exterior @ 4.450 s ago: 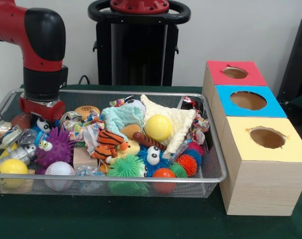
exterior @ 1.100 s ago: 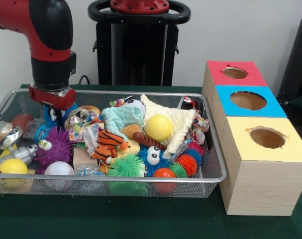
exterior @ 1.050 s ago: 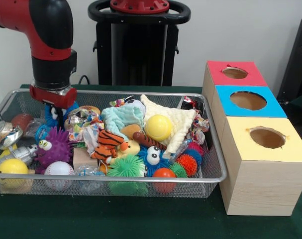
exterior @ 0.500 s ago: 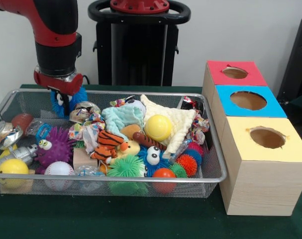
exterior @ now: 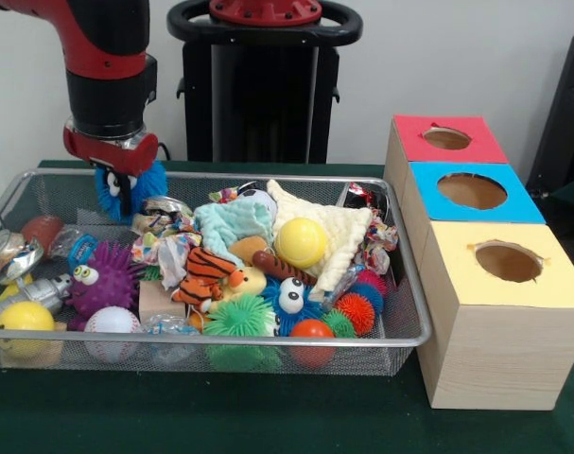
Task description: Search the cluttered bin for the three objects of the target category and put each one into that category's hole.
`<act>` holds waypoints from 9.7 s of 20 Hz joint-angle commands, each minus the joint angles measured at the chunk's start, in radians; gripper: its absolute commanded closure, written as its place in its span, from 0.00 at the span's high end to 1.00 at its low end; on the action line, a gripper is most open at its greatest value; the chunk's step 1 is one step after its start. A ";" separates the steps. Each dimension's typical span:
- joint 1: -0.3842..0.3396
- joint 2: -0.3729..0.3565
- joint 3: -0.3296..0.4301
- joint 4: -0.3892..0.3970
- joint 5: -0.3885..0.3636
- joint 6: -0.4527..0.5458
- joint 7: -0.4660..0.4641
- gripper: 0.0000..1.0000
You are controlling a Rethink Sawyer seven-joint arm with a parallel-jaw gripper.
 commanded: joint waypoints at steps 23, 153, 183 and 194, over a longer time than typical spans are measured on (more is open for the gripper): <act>0.044 0.027 0.013 0.016 0.100 0.035 0.144 1.00; -0.238 0.012 0.474 -0.003 -0.541 0.290 -0.291 1.00; -0.302 0.015 0.694 -0.039 -0.671 0.461 -0.706 1.00; -0.370 0.000 0.709 -0.031 -0.654 0.502 -0.772 1.00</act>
